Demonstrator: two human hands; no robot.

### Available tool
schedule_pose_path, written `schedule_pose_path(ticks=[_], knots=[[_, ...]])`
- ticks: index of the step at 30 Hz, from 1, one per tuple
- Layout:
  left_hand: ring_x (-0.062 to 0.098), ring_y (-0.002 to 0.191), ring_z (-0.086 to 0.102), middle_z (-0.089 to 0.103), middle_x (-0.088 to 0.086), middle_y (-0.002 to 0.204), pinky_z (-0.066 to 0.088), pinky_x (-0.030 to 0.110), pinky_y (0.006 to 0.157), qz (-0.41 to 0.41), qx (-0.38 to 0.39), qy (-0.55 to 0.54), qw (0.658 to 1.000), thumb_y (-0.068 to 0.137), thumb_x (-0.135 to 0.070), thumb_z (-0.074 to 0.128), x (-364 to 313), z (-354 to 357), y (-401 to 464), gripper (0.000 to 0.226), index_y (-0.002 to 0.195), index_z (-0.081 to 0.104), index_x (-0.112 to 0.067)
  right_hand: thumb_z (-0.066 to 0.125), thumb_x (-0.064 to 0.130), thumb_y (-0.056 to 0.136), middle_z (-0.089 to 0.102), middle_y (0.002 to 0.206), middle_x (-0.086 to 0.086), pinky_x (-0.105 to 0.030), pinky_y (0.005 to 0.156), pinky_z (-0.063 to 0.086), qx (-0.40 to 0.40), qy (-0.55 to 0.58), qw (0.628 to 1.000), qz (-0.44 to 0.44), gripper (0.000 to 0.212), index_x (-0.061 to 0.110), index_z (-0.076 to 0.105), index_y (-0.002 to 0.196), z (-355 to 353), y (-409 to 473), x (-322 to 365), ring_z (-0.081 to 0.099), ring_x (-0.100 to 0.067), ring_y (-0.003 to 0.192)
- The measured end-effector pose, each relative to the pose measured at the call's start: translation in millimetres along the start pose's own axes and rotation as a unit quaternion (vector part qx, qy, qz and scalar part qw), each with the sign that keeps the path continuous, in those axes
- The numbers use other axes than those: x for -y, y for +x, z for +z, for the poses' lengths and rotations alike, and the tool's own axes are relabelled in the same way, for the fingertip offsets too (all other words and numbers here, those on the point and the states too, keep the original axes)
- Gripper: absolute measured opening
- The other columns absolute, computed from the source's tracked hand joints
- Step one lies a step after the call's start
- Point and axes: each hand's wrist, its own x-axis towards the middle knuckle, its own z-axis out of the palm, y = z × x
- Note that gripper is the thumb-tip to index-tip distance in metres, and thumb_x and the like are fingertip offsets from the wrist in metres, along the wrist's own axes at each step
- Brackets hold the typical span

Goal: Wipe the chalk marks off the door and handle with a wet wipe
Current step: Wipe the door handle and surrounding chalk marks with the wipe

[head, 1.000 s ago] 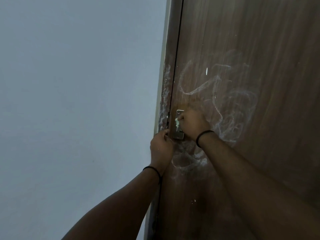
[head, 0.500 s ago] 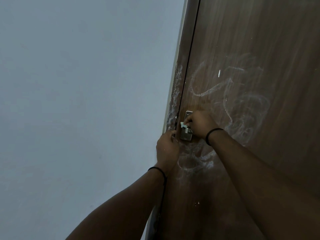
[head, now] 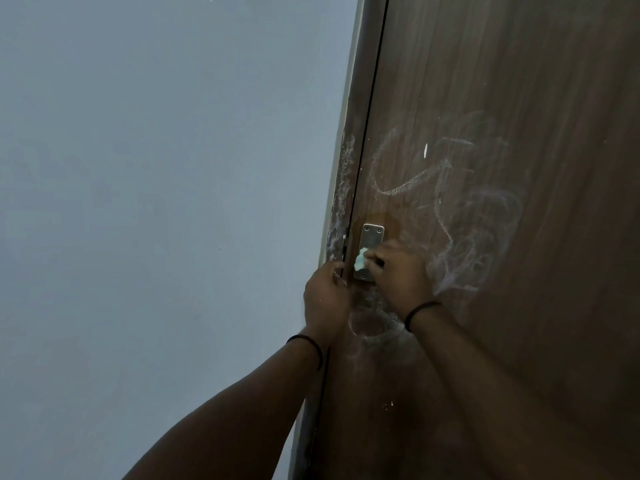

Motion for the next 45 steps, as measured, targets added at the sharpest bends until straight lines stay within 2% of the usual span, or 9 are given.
schedule_pose_path(ticks=[12, 20, 24, 26, 30, 34, 36, 42, 45], knots=[[0.011, 0.091, 0.060, 0.072, 0.004, 0.109, 0.044, 0.020, 0.082, 0.027, 0.010, 0.024, 0.999, 0.098, -0.007, 0.048, 9, 0, -6, 0.026, 0.112, 0.069, -0.012, 0.065, 0.009, 0.090, 0.063, 0.097, -0.009, -0.023, 0.073, 0.042, -0.111, 0.059, 0.985, 0.121, 0.011, 0.005, 0.074, 0.086, 33, -28, -7, 0.059, -0.019, 0.084], [0.021, 0.109, 0.065, 0.070, 0.007, 0.119, 0.049, 0.028, 0.097, 0.030, 0.023, 0.010, 0.999, 0.100, -0.005, 0.046, 10, 12, -6, 0.032, 0.124, 0.067, -0.010, 0.068, 0.013, 0.089, 0.061, 0.093, 0.004, -0.035, 0.080, 0.057, -0.310, 0.156, 0.882, 0.318, 0.007, 0.014, 0.075, 0.092, 3, -55, -57, 0.062, -0.015, 0.082], [-0.005, 0.100, 0.055, 0.068, -0.003, 0.116, 0.035, -0.002, 0.081, 0.052, 0.015, 0.006, 0.999, 0.097, -0.005, 0.048, 6, 18, -9, 0.033, 0.125, 0.065, -0.013, 0.065, 0.014, 0.092, 0.058, 0.104, 0.003, 0.000, 0.072, 0.041, -0.258, 0.144, 0.927, 0.231, 0.017, 0.013, 0.073, 0.107, 13, -49, -29, 0.058, -0.010, 0.087], [-0.015, 0.089, 0.056, 0.064, -0.013, 0.101, 0.036, -0.005, 0.069, 0.065, 0.013, -0.002, 0.998, 0.095, -0.004, 0.048, 4, 18, -11, 0.032, 0.118, 0.068, -0.015, 0.064, 0.014, 0.093, 0.056, 0.109, 0.003, -0.004, 0.074, 0.041, -0.209, 0.143, 0.951, 0.180, 0.023, 0.012, 0.070, 0.116, 23, -41, -8, 0.055, -0.006, 0.091], [0.008, 0.086, 0.061, 0.063, -0.013, 0.093, 0.041, 0.009, 0.071, 0.054, 0.019, 0.001, 0.998, 0.096, -0.008, 0.046, 5, 13, -8, 0.029, 0.110, 0.069, -0.018, 0.059, 0.005, 0.092, 0.061, 0.109, -0.010, -0.022, 0.081, 0.039, -0.091, 0.096, 0.987, 0.095, 0.022, 0.004, 0.071, 0.110, 34, -19, 9, 0.053, -0.013, 0.094], [0.017, 0.100, 0.064, 0.071, 0.003, 0.112, 0.050, 0.027, 0.088, 0.053, 0.013, 0.013, 0.998, 0.098, -0.006, 0.045, 7, 6, -1, 0.031, 0.118, 0.068, -0.013, 0.060, 0.013, 0.095, 0.060, 0.090, 0.003, -0.024, 0.069, 0.041, -0.127, 0.087, 0.983, 0.103, 0.016, 0.004, 0.073, 0.097, 23, -17, -15, 0.052, 0.004, 0.077], [0.021, 0.105, 0.065, 0.071, 0.007, 0.117, 0.051, 0.031, 0.093, 0.044, 0.014, 0.014, 0.999, 0.099, -0.005, 0.046, 6, 6, 1, 0.032, 0.121, 0.067, -0.011, 0.063, 0.011, 0.094, 0.064, 0.095, -0.006, -0.026, 0.073, 0.044, -0.151, 0.040, 0.983, 0.098, 0.015, 0.004, 0.075, 0.099, 13, -26, -34, 0.054, -0.008, 0.083], [0.011, 0.095, 0.061, 0.071, 0.006, 0.114, 0.043, 0.002, 0.079, 0.078, 0.019, 0.001, 0.997, 0.096, -0.002, 0.049, 2, 13, -6, 0.032, 0.119, 0.067, -0.011, 0.061, 0.002, 0.088, 0.069, 0.093, -0.012, -0.036, 0.078, 0.050, -0.153, -0.019, 0.980, 0.125, 0.018, 0.007, 0.077, 0.097, -15, -25, -52, 0.061, -0.027, 0.089], [0.004, 0.090, 0.055, 0.071, 0.002, 0.110, 0.036, -0.004, 0.066, 0.090, 0.024, 0.013, 0.996, 0.096, -0.004, 0.047, -2, 16, -4, 0.031, 0.118, 0.067, -0.014, 0.055, 0.002, 0.088, 0.070, 0.094, -0.008, -0.030, 0.077, 0.048, -0.057, -0.077, 0.989, 0.116, 0.024, 0.012, 0.076, 0.095, -14, -7, -35, 0.062, -0.022, 0.088]])
